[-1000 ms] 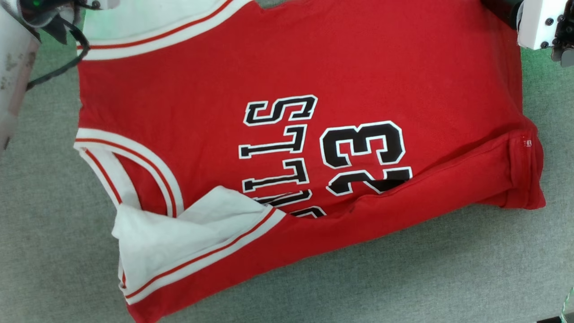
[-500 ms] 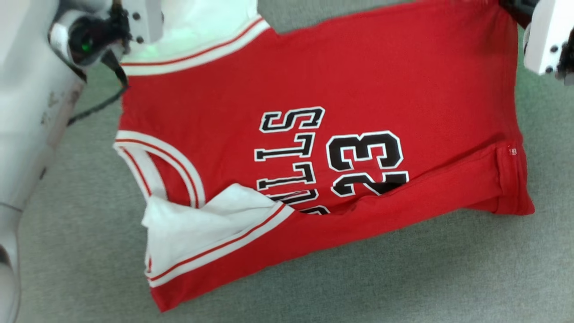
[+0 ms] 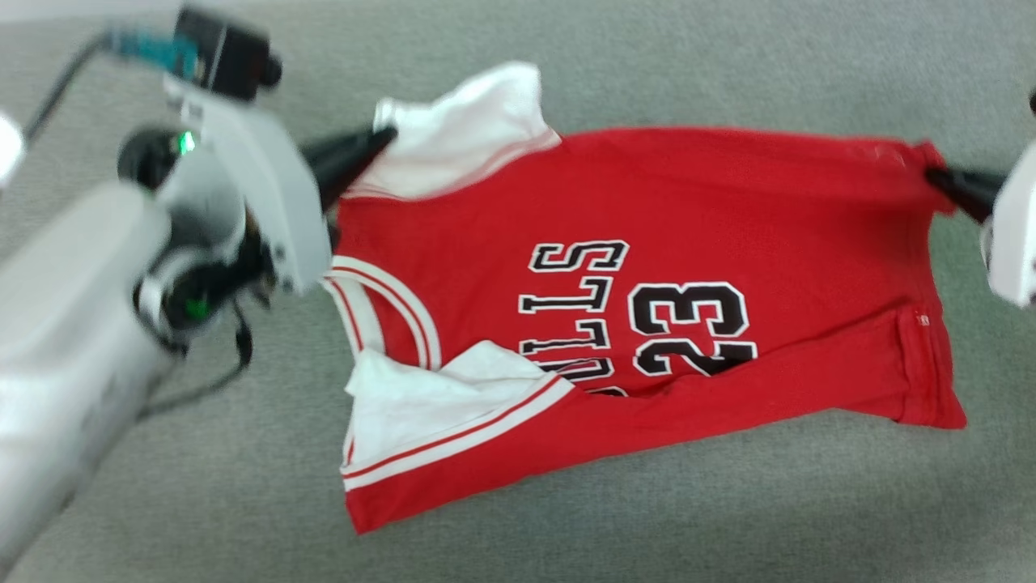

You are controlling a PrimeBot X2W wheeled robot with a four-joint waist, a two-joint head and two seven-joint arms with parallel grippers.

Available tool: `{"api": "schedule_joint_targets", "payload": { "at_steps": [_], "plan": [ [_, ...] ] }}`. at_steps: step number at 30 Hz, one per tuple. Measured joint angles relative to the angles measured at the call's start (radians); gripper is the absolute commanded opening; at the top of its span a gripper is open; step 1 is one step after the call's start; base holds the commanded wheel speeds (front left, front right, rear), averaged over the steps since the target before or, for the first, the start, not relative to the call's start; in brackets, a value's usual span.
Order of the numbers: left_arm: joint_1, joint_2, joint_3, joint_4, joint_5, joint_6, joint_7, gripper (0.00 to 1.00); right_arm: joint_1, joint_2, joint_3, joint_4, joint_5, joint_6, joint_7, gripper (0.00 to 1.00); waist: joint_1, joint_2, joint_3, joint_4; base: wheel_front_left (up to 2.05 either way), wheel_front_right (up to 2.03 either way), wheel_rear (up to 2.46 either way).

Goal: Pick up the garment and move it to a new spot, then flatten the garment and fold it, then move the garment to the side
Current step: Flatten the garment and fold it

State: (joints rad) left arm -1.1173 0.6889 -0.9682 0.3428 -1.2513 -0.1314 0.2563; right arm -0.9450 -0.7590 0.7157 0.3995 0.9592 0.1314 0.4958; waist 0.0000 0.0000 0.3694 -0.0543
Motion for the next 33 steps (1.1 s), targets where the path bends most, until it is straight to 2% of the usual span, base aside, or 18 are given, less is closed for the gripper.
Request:
{"api": "schedule_joint_targets", "payload": {
  "at_steps": [4, 8, 13, 17, 20, 25, 27, 28, 30, 31, 32, 33],
  "plan": [
    [0.145, 0.063, 0.005, -0.15, -0.012, 0.044, -0.088, 0.0, 0.115, -0.07, -0.033, -0.083, 0.02, 0.0, 0.006, 0.0, 0.0, 0.0, -0.024, 0.029, 0.0, 0.0, 0.0],
    [0.294, 0.138, 0.011, -0.318, -0.023, 0.124, -0.179, 0.0, 0.232, -0.118, -0.097, -0.155, 0.026, 0.0, 0.006, 0.0, 0.0, 0.0, -0.035, 0.053, 0.0, 0.0, 0.0],
    [0.438, 0.196, 0.006, -0.48, -0.025, 0.22, -0.268, 0.0, 0.371, -0.144, -0.21, -0.222, 0.021, 0.0, 0.007, 0.0, 0.0, 0.0, -0.028, 0.068, 0.0, 0.0, 0.0],
    [0.492, 0.22, 0.004, -0.54, -0.017, 0.261, -0.303, 0.0, 0.456, -0.135, -0.298, -0.268, -0.007, 0.0, 0.027, 0.0, 0.0, 0.0, -0.014, 0.074, 0.0, 0.0, 0.0],
    [0.51, 0.219, -0.003, -0.549, -0.014, 0.275, -0.318, 0.0, 0.503, -0.107, -0.356, -0.294, -0.037, 0.0, 0.057, 0.0, 0.0001, 0.0, -0.006, 0.074, 0.0, 0.0, 0.0],
    [0.518, 0.187, -0.018, -0.504, 0.002, 0.281, -0.331, 0.0, 0.553, -0.036, -0.42, -0.329, -0.096, 0.0, 0.099, 0.0, 0.0, 0.0, -0.003, 0.068, 0.0, 0.0, 0.0],
    [0.521, 0.172, -0.017, -0.479, 0.003, 0.28, -0.342, 0.0, 0.565, -0.009, -0.443, -0.339, -0.117, 0.0, 0.107, 0.53, 0.0001, 0.0, -0.006, 0.066, 0.0, 0.0, 0.0],
    [0.524, 0.166, -0.015, -0.47, 0.001, 0.277, -0.355, 0.06, 0.571, 0.008, -0.457, -0.345, -0.125, 0.0, 0.108, 1.0, 0.0, 0.0, -0.009, 0.066, 0.0, 0.0, 0.0],
    [0.529, 0.153, -0.007, -0.454, -0.009, 0.272, -0.373, 0.57, 0.583, 0.039, -0.488, -0.359, -0.142, 0.0, 0.112, 1.0, 0.0, 0.0, -0.018, 0.064, 0.0, 0.0, 0.0],
    [0.533, 0.148, -0.006, -0.446, -0.009, 0.272, -0.384, 0.94, 0.593, 0.051, -0.502, -0.363, -0.149, 0.0, 0.114, 1.0, 0.0, 0.0, -0.023, 0.064, 0.0, 0.0, 0.0],
    [0.54, 0.143, -0.001, -0.439, -0.009, 0.274, -0.4, 1.0, 0.603, 0.061, -0.519, -0.367, -0.152, 0.0, 0.121, 1.0, 0.0, 0.0, -0.029, 0.064, 0.0, 0.0, 0.0],
    [0.548, 0.138, 0.005, -0.434, -0.014, 0.274, -0.415, 1.0, 0.613, 0.068, -0.532, -0.372, -0.154, 0.0, 0.128, 1.0, 0.0, 0.0, -0.035, 0.065, 0.0, 0.0, 0.0]
  ]
}}
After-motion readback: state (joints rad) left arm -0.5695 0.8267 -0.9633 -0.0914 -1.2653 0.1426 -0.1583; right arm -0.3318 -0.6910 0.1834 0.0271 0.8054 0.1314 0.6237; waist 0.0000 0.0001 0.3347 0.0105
